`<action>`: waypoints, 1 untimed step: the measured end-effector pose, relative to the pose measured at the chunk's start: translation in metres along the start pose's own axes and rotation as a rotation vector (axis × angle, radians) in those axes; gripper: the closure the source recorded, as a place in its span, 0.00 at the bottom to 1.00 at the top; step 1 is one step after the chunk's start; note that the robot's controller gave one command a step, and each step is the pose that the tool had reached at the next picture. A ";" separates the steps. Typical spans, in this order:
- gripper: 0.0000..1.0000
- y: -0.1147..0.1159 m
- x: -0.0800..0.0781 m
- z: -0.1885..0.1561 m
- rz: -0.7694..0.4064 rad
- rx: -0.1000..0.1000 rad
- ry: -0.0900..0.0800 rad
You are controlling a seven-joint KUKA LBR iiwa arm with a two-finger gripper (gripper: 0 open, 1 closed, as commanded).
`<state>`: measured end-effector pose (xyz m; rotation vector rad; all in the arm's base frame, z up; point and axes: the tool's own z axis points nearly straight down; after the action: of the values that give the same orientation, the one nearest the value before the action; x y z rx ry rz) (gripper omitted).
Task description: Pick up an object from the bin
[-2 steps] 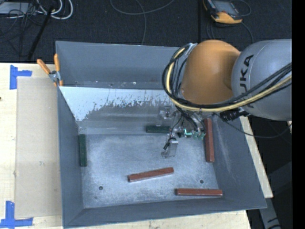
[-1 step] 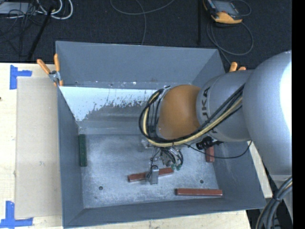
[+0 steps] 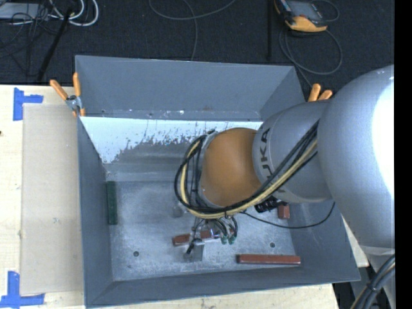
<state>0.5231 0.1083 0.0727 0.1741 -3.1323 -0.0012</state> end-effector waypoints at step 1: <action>1.00 -0.002 -0.001 0.000 0.005 0.000 -0.003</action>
Offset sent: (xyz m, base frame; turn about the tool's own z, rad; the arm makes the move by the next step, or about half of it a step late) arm 0.0000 0.0000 0.0000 0.0000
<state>0.5246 0.1069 0.0730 0.1664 -3.1353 -0.0009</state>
